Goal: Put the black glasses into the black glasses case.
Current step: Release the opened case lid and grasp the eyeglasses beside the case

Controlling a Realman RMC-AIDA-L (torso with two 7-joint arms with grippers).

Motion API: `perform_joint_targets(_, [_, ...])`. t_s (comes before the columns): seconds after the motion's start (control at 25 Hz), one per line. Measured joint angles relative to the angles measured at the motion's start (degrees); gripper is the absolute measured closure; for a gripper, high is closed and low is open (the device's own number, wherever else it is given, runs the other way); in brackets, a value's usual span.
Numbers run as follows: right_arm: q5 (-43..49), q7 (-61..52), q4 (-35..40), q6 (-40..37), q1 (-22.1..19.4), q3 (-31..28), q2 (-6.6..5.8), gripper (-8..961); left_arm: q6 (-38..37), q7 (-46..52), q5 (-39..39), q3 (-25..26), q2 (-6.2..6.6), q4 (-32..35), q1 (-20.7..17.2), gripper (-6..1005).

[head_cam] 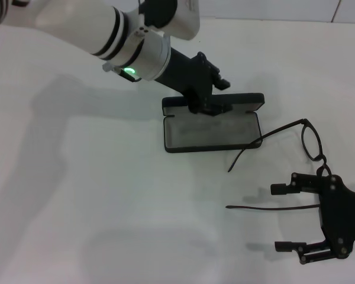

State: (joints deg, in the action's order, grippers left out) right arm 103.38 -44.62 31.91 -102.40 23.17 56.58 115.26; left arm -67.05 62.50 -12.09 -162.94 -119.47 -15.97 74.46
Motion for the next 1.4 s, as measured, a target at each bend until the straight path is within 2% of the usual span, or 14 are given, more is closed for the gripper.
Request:
perform_joint_targets(0.16, [-0.5,-0.2,0.0,-0.1,-0.1,-0.7,0.06,126,-6.6,-1.2,4.8,0.0,0.01,-2.9,-0.3,542])
perform_joint_targets(0.28, [-1.3,-1.9,0.5,-0.4,-0.1,-2.1,0.10,126,-13.1,-3.5,12.6,0.0,0.01,-5.6,-2.2,535])
perform_joint_targets(0.4, [-1.2,-7.9,6.3,-0.4,-0.2,-3.0,-0.06,126,-17.1,-3.4,21.7,0.0,0.01,-6.6,-5.7,529])
perform_joint_targets(0.56, [2.4,-13.6,19.2,-0.2,-0.7,-3.1,-0.66,127,-18.6,-1.1,30.1,0.0,-0.08,-5.5,-11.6,520])
perform_joint_targets(0.84, [17.8,-25.0,43.0,-0.2,1.3,-3.1,-1.39,127,-21.0,-1.2,35.2,0.0,-0.11,-0.2,-21.3,505])
perform_joint_targets(0.96, [25.7,-27.2,49.8,-0.9,3.7,-2.7,-1.29,127,-21.3,-1.2,35.9,0.0,-0.08,0.2,-23.0,498])
perform_joint_targets(1.0, [28.3,-27.5,51.2,-1.6,5.0,-2.6,-1.09,127,-21.4,-1.4,37.3,0.0,-0.12,0.5,-24.7,496])
perform_joint_targets(1.16, [34.6,-27.9,53.8,-4.7,8.1,-0.4,-0.34,128,-21.2,-2.4,38.5,0.0,-0.17,2.0,-25.6,345])
perform_joint_targets(1.32, [39.9,-28.6,54.4,-2.7,9.3,7.1,0.08,128,-21.1,-3.3,38.7,0.1,-0.12,3.0,-26.0,197])
perform_joint_targets(1.4, [42.2,-30.1,54.3,-0.7,9.9,11.1,0.13,128,-21.0,-4.0,39.1,0.1,-0.19,3.0,-26.5,197])
